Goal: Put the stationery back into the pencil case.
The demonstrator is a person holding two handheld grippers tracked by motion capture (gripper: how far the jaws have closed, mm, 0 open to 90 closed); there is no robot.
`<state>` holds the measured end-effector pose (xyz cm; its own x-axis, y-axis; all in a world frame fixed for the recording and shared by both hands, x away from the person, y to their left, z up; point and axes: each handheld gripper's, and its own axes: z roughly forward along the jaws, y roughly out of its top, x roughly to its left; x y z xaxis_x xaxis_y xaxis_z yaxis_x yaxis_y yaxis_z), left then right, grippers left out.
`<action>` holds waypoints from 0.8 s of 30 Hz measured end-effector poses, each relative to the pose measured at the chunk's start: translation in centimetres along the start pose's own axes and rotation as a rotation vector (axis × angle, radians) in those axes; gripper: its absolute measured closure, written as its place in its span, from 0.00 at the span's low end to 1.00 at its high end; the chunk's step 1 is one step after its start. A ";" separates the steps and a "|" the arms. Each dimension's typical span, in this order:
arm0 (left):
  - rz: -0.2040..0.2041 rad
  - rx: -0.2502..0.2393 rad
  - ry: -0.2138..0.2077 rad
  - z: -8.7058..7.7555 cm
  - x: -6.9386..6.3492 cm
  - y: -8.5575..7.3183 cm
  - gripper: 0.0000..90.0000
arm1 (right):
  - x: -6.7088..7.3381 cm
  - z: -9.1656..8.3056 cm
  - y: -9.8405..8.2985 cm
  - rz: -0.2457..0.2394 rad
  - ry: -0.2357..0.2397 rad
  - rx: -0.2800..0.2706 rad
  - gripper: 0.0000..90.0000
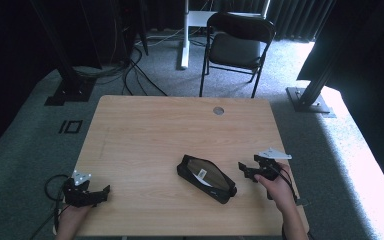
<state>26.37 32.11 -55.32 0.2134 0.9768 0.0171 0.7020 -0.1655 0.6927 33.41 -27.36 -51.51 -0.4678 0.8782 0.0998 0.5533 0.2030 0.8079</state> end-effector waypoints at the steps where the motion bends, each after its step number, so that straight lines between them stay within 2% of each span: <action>1: 0.000 0.000 0.000 0.0 0.0 0.0 0.01 | -0.1 0.0 -0.1 -0.002 -0.007 0.002 0.25; 7: 0.000 0.000 0.000 0.0 0.0 0.0 0.01 | -0.2 0.1 -1.0 0.009 -0.026 0.024 0.21; 13: 0.000 0.000 0.000 0.0 0.0 0.0 0.01 | -0.3 0.2 -1.9 0.040 -0.081 0.025 0.19; 17: 0.000 0.000 0.000 0.0 0.0 0.0 0.01 | -0.5 0.3 -2.8 0.060 -0.135 0.036 0.19; 21: 0.000 0.000 0.000 0.0 0.0 0.0 0.01 | -0.5 0.2 -3.4 0.103 -0.145 0.044 0.17; 24: 0.000 0.000 0.000 0.0 0.0 0.0 0.01 | -0.6 0.0 -3.7 0.110 -0.177 0.050 0.17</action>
<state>26.37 32.12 -55.32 0.2135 0.9768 0.0174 0.7019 -0.1658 0.6927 31.65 -28.60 -54.53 -0.2769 0.9577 0.0783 0.6298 0.1193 0.7676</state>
